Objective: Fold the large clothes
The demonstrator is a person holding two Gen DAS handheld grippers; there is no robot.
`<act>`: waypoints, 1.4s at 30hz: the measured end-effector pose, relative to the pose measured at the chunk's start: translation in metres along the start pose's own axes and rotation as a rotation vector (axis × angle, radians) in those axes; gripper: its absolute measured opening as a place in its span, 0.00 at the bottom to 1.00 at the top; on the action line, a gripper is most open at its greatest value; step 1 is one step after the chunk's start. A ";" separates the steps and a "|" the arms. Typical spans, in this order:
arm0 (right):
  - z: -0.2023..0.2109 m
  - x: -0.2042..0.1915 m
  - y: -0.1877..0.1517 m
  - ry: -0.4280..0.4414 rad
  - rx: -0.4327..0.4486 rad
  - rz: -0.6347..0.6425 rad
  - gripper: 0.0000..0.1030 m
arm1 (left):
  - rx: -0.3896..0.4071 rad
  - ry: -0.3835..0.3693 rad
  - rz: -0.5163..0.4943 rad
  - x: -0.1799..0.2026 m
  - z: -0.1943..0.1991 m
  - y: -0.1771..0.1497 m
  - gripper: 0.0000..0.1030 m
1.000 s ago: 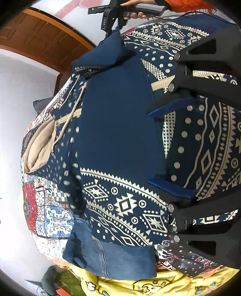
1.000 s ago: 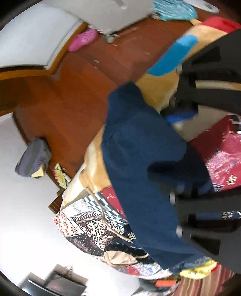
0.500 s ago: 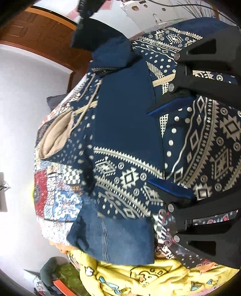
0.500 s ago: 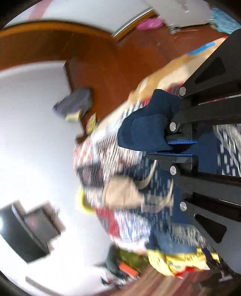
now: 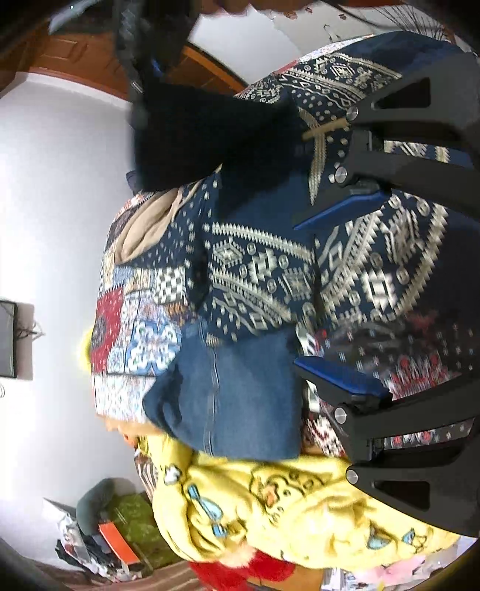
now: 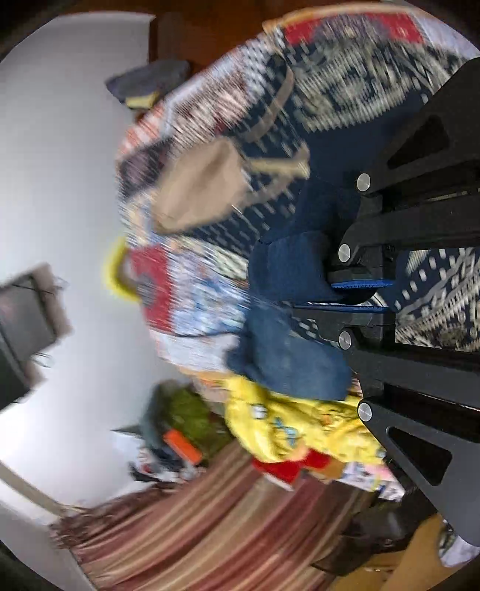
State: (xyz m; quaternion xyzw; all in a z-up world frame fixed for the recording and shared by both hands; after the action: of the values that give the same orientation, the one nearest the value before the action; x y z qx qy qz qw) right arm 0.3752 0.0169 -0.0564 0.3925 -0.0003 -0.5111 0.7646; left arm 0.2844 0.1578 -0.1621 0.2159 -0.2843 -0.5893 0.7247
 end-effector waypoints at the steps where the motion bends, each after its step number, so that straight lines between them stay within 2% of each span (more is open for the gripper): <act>1: -0.018 -0.006 -0.009 0.003 -0.041 0.007 0.06 | 0.001 0.008 0.003 -0.006 0.002 -0.002 0.66; 8: -0.099 -0.023 -0.074 -0.041 -0.290 0.068 0.07 | -0.021 0.052 0.039 -0.043 0.009 -0.017 0.66; 12: -0.107 -0.020 -0.092 -0.042 -0.356 0.035 0.09 | -0.042 0.069 0.045 -0.050 0.006 -0.019 0.66; 14: -0.108 -0.014 -0.099 -0.024 -0.450 0.022 0.19 | -0.043 0.068 0.044 -0.048 0.005 -0.018 0.66; 17: -0.101 -0.013 -0.103 0.022 -0.526 0.051 0.22 | -0.039 0.062 0.034 -0.040 0.005 -0.016 0.66; 19: -0.084 -0.011 -0.103 0.023 -0.521 0.094 0.25 | -0.032 0.059 0.017 -0.030 0.004 -0.012 0.66; 21: -0.068 -0.009 -0.098 0.019 -0.503 0.132 0.32 | -0.030 0.056 -0.005 -0.018 0.002 -0.008 0.66; 23: -0.045 -0.002 -0.090 0.004 -0.457 0.166 0.41 | -0.035 0.052 -0.032 -0.005 -0.004 -0.004 0.66; 25: -0.019 0.009 -0.082 -0.036 -0.391 0.202 0.43 | -0.045 0.042 -0.069 0.013 -0.012 0.000 0.66; 30: 0.029 0.056 -0.060 -0.221 -0.255 0.262 0.47 | -0.073 0.032 -0.194 0.065 -0.039 0.005 0.66; 34: 0.048 0.102 -0.052 -0.371 -0.205 0.231 0.54 | -0.104 0.036 -0.324 0.102 -0.067 -0.001 0.66; 39: 0.049 0.158 -0.059 -0.437 -0.237 0.140 0.55 | -0.189 0.138 -0.399 0.111 -0.113 -0.017 0.66; 40: 0.048 0.165 -0.061 -0.443 -0.247 0.124 0.55 | -0.192 0.159 -0.401 0.108 -0.120 -0.020 0.66; 42: 0.040 0.186 -0.068 -0.449 -0.272 0.079 0.55 | -0.167 0.151 -0.386 0.101 -0.124 -0.021 0.66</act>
State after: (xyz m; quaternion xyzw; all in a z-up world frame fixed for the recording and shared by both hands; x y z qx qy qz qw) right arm 0.3950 -0.1646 -0.1438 0.1625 -0.1167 -0.5506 0.8105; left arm 0.3664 0.0515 -0.2522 0.2490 -0.1329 -0.7208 0.6330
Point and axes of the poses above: each gripper's, at about its wrist camera, not at the fingertips, and z roughly against the way its jaws point, x to its right, y to its top, the point moved 2 cm from there along -z, roughly the way its jaws point, and after that the axes turned 2 degrees about z, right-handed, at the moved point
